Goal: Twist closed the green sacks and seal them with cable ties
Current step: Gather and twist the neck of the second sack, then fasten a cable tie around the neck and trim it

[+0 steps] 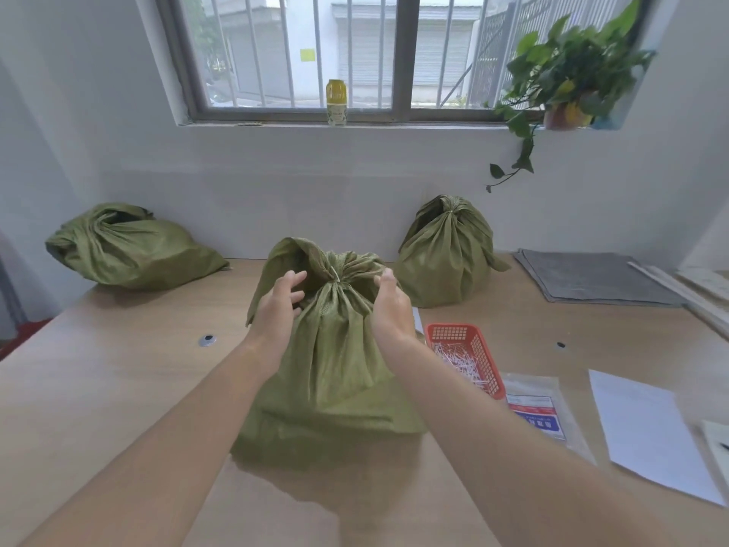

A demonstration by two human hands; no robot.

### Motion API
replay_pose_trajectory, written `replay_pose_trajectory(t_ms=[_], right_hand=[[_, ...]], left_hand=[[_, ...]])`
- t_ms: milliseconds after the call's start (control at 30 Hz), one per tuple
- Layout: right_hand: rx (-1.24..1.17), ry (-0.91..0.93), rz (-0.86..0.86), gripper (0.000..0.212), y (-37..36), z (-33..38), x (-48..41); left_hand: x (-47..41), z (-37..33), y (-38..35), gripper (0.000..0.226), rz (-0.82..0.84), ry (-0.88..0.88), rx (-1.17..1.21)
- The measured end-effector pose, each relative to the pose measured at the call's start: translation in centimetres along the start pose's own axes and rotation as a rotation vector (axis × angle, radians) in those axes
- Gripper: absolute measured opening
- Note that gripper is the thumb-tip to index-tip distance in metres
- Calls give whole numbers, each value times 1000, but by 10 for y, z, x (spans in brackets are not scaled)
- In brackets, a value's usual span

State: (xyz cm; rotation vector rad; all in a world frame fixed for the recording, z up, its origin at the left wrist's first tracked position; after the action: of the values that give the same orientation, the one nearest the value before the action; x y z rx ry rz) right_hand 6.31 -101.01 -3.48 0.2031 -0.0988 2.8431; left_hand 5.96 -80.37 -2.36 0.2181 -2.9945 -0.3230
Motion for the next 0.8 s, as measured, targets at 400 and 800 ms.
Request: replay_pose_trajectory(t_ms=[400, 800], right_hand=[[-15, -29, -153, 61, 68, -48, 108], [-26, -148, -253, 35, 228, -135, 87]], left_hand=[[96, 21, -61, 46, 260, -34, -9], [147, 71, -213, 36, 359, 73, -27]])
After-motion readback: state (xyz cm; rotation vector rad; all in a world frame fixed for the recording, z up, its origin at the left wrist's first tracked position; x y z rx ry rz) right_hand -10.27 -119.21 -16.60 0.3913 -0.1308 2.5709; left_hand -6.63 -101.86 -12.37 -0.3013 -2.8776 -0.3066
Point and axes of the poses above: each hand's wrist, its own x-axis away from the middle knuckle, its own y-axis out of the back of the hand, z = x × y, the point moved 10 cm from there along -x, towards the middle knuckle, and after that the axes turned 8 degrees about -x, right-handed, at the moved point
